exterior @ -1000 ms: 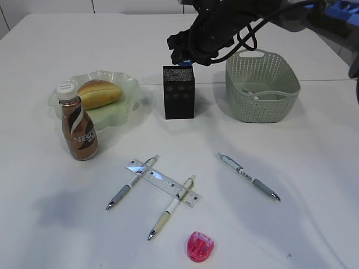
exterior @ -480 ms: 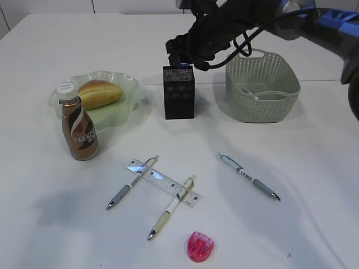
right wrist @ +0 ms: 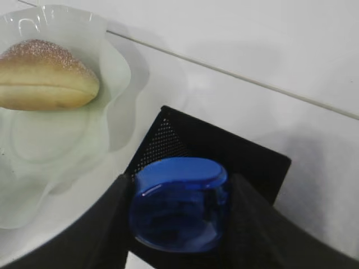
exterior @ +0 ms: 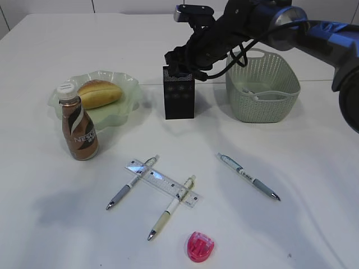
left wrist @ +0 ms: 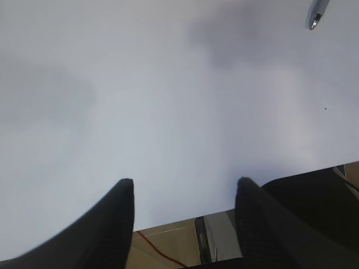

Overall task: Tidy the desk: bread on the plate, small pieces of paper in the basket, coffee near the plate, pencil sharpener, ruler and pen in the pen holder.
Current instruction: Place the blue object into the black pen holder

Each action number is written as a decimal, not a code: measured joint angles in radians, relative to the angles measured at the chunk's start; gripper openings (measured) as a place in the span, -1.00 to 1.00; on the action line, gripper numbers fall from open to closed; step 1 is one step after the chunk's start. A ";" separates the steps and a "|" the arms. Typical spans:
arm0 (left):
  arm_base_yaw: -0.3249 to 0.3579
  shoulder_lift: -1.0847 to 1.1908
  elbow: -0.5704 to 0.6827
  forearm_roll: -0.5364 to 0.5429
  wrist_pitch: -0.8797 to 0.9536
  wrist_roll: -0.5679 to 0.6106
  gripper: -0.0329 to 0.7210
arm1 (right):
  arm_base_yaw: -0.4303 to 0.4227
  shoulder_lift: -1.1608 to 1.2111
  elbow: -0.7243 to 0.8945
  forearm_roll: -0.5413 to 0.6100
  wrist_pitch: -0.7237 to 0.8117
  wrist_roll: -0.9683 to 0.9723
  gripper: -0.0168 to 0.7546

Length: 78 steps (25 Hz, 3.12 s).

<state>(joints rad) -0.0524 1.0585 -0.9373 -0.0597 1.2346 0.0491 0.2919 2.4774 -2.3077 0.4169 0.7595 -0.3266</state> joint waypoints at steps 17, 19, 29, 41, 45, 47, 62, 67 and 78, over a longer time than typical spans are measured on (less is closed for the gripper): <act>0.000 0.000 0.000 0.000 0.000 0.000 0.13 | 0.000 0.019 0.000 0.023 -0.032 -0.006 0.02; 0.000 0.000 0.000 0.000 0.000 0.000 0.13 | 0.000 0.019 0.000 0.024 -0.036 -0.010 0.02; 0.000 0.000 0.000 0.001 0.000 0.000 0.13 | 0.000 0.021 0.000 0.029 -0.041 -0.023 0.08; 0.000 0.000 0.000 0.001 0.000 0.000 0.13 | 0.000 0.021 0.000 0.031 -0.043 -0.023 0.36; 0.000 0.000 0.000 0.001 0.000 0.000 0.13 | 0.000 0.019 0.000 0.031 -0.008 -0.025 0.37; 0.000 0.000 0.000 0.001 0.000 0.000 0.13 | 0.000 0.011 0.000 0.031 0.008 -0.025 0.37; 0.000 0.000 0.000 0.001 0.000 0.000 0.13 | 0.000 -0.044 -0.221 -0.018 0.334 -0.023 0.37; 0.000 0.000 0.000 0.002 0.000 0.000 0.13 | 0.000 -0.079 -0.221 -0.039 0.414 -0.021 0.37; 0.000 0.000 0.000 0.003 0.000 0.000 0.13 | 0.000 -0.290 -0.145 -0.138 0.493 0.037 0.37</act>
<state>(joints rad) -0.0524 1.0585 -0.9373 -0.0565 1.2346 0.0491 0.2919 2.1873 -2.4531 0.2786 1.2525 -0.2893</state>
